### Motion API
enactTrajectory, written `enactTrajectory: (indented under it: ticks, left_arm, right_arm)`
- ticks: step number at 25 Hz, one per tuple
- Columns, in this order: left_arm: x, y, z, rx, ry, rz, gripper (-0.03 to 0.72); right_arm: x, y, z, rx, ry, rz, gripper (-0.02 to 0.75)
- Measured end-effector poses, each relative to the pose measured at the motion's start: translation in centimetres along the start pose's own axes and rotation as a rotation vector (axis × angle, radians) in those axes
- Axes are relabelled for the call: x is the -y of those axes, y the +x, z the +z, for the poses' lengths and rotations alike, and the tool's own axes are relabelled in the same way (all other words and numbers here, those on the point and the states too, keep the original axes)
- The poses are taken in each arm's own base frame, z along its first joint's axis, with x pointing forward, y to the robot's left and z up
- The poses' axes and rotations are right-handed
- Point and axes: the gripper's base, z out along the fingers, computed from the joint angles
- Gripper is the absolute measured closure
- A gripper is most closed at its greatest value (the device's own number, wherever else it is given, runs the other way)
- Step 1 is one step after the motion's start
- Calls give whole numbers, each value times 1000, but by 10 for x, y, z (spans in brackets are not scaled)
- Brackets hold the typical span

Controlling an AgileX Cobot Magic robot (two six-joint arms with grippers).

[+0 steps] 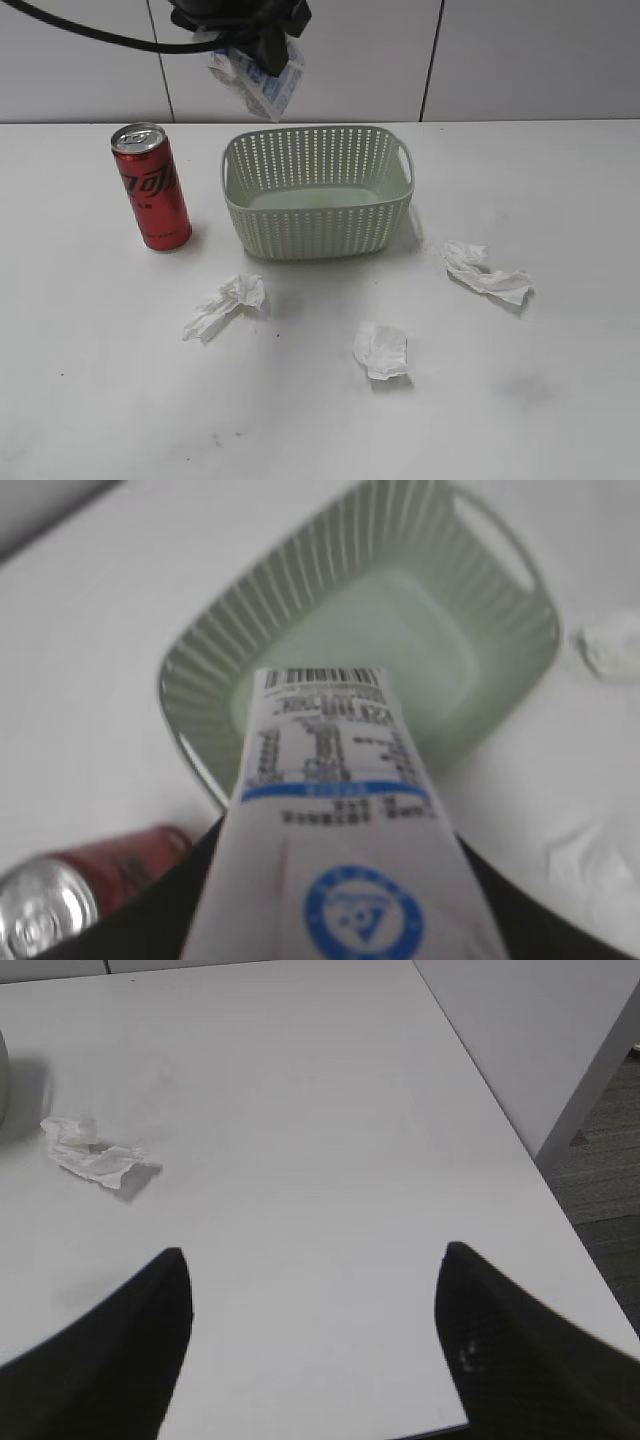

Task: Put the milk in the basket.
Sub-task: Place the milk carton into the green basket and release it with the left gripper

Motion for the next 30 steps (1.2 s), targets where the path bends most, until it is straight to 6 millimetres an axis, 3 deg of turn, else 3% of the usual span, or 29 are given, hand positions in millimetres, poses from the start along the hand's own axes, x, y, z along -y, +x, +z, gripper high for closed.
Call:
enactTrajectory:
  ticks: [3,5,11,15,19,25,30]
  left_arm:
    - [-4,-6,18,45,-14,-1,363]
    - [-6,-5,45,18,-15,-3,363]
    - [-9,16,125,-137,0,-13,363]
    - [-11,26,156,-172,2,-19,363]
    - [-14,29,168,-172,-2,-26,339]
    - [-17,26,170,-128,-3,-39,109]
    - [-17,15,158,-105,1,-40,59]
  right_arm:
    - [0,0,0,0,0,0,152]
    - [0,0,0,0,0,0,152]
    - [0,0,0,0,0,0,152]
    - [0,0,0,0,0,0,151]
    - [0,0,0,0,0,0,151]
    - [0,0,0,0,0,0,151]
    - [0,0,0,0,0,0,152]
